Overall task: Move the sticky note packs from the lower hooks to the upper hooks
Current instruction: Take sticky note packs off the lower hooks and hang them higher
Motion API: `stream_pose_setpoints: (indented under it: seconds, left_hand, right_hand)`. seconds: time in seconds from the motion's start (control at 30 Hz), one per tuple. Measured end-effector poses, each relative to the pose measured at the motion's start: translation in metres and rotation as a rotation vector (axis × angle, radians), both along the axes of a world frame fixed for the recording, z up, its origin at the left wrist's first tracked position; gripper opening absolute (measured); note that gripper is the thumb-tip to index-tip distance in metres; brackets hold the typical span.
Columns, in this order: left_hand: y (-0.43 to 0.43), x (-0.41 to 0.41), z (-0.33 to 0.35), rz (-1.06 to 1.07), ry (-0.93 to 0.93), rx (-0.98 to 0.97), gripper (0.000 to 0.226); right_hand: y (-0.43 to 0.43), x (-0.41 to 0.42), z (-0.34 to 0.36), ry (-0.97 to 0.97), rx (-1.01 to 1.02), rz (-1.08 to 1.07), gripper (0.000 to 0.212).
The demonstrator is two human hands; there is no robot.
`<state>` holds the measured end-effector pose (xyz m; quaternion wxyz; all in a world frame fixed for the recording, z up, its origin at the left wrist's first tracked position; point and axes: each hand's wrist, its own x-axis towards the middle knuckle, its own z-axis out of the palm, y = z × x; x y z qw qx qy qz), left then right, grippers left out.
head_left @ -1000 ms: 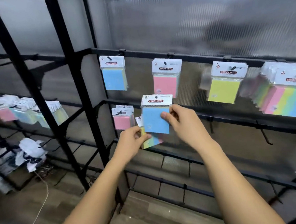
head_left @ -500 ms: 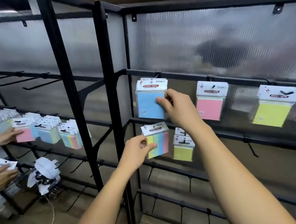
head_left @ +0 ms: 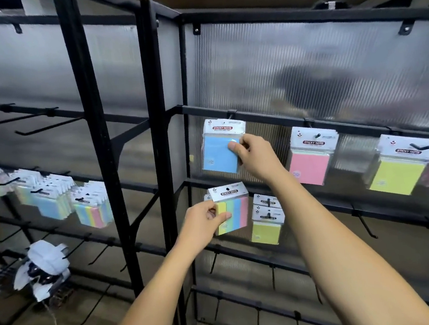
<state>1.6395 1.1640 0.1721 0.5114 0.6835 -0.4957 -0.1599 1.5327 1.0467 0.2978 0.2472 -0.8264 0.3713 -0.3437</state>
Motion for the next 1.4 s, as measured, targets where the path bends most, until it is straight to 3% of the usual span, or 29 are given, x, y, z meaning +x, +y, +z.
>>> stream_pose_setpoints:
  seconds: [1.0, 1.17, 1.4]
  left_hand:
    - [-0.009, 0.013, -0.007, -0.119, 0.031, 0.021, 0.023]
    - [-0.013, 0.009, -0.019, -0.110, 0.012, 0.034, 0.033]
    - [-0.036, -0.037, -0.022, -0.194, -0.012, 0.050, 0.031]
  right_hand:
    - [-0.018, 0.008, -0.023, -0.030, 0.077, -0.102, 0.043]
    - [-0.012, -0.031, -0.066, 0.160, 0.070, -0.117, 0.034]
    - [0.013, -0.110, -0.145, 0.210, 0.223, -0.095, 0.026]
